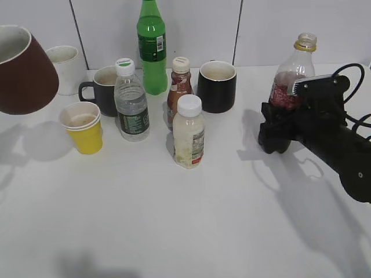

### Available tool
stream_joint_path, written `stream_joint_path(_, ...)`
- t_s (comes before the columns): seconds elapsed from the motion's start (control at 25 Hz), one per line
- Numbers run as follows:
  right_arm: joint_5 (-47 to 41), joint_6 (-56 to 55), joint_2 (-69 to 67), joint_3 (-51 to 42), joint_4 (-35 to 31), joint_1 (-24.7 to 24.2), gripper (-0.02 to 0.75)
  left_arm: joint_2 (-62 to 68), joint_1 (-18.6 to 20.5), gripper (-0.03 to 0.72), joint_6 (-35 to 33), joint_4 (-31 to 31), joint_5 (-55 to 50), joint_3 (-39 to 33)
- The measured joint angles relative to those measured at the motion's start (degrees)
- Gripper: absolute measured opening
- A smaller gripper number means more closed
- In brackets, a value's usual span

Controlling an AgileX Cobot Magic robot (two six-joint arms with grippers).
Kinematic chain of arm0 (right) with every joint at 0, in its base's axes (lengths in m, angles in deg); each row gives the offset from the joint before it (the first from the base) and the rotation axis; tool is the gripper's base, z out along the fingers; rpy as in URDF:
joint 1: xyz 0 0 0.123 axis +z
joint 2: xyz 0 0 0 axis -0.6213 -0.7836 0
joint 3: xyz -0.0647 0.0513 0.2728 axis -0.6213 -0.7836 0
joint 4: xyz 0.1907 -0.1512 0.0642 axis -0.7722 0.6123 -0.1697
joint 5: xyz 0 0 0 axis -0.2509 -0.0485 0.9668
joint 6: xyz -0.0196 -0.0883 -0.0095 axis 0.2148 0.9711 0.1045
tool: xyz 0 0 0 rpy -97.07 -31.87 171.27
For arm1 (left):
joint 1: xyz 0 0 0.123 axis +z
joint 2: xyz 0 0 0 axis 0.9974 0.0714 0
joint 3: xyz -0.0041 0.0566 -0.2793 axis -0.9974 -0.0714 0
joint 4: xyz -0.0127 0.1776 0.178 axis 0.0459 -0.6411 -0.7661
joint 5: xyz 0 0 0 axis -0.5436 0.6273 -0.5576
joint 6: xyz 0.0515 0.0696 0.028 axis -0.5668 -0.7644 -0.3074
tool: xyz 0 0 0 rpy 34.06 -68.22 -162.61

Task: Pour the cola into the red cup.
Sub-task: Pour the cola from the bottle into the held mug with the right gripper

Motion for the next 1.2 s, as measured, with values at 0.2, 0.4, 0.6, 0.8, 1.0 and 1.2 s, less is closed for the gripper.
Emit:
stream_joint_path(0.2, -0.29, 1.67, 0.73, -0.78, 0.18, 0.0, 0.472, 0.0, -0.54, 0.059, 0.05, -2.52, -0.08, 0.0)
stream_joint_path(0.4, -6.09, 8.73, 8.54, -4.76, 1.98, 0.21, 0.472, 0.0, -8.03, 0.059, 0.47, -3.58, -4.25, 0.0)
stream_joint_path(0.6, -17.13, 23.24, 19.46, -4.84, 0.66, 3.86, 0.472, -0.18, -22.08, 0.059, 0.52, -1.7, -14.98, -0.01)
stream_joint_path(0.8, -20.89, 44.29, 24.3, -4.84, -5.86, 9.68, 0.472, -0.18, -34.06, 0.059, 0.52, 2.76, -19.55, -0.06)
stream_joint_path(1.0, -20.98, 60.21, 24.55, -4.62, -10.01, 14.05, 0.472, 1.6, -41.08, 0.059, 0.52, 5.94, -20.01, -0.06)
stream_joint_path(1.2, -19.76, 69.13, 24.55, -4.58, -10.11, 15.53, 0.472, 4.91, -43.35, 0.059, 0.52, 6.43, -21.13, 1.39)
